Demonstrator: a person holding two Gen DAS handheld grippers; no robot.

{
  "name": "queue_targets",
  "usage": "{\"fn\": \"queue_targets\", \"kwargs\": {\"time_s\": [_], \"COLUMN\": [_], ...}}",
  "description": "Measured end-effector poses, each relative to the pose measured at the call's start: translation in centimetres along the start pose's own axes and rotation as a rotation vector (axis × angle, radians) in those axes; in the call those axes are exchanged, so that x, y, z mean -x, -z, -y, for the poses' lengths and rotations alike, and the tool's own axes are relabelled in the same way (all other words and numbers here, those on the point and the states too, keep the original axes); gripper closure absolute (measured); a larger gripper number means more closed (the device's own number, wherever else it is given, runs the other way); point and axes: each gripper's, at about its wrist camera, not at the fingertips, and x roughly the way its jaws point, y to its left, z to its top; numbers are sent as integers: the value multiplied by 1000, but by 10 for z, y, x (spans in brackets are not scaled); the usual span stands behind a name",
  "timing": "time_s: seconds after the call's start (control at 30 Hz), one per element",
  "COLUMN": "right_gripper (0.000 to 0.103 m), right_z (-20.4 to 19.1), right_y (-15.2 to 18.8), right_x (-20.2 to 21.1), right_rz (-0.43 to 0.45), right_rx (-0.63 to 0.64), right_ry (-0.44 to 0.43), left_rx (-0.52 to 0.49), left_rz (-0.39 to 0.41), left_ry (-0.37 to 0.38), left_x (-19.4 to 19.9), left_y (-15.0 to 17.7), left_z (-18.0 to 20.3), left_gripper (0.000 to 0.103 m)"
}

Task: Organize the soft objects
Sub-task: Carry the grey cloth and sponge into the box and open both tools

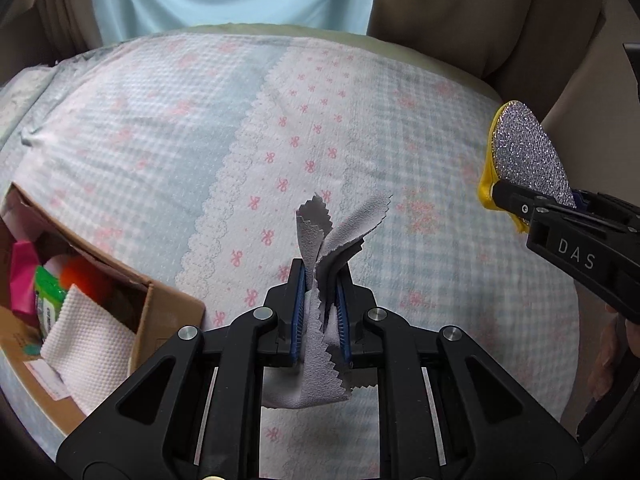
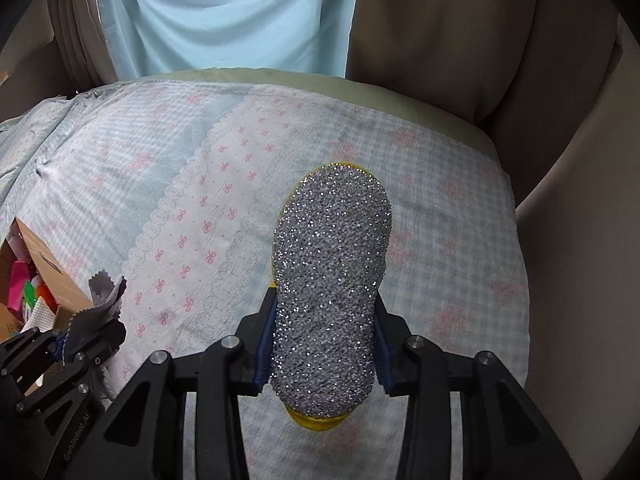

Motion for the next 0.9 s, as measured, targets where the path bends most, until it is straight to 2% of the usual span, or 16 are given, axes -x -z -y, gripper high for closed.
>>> {"fn": "queue_targets", "kwargs": {"time_s": [0.27, 0.47, 0.67, 0.9], "right_gripper": [65, 65, 65, 65], "right_z": [-35, -88, -158, -241], "right_y": [-8, -9, -3, 0], "right_x": [120, 182, 203, 184], "right_rz": [49, 64, 56, -14], "right_rx": [-14, -2, -15, -68], "right_ry": [-19, -69, -127, -168], "left_rx": [2, 1, 7, -22], "left_rz": [83, 126, 122, 20], "left_ry": [75, 68, 41, 41], "left_x": [118, 190, 225, 213], "left_y": [-29, -41, -42, -37], "left_z": [-20, -68, -138, -228], "left_gripper": [91, 91, 91, 91]}}
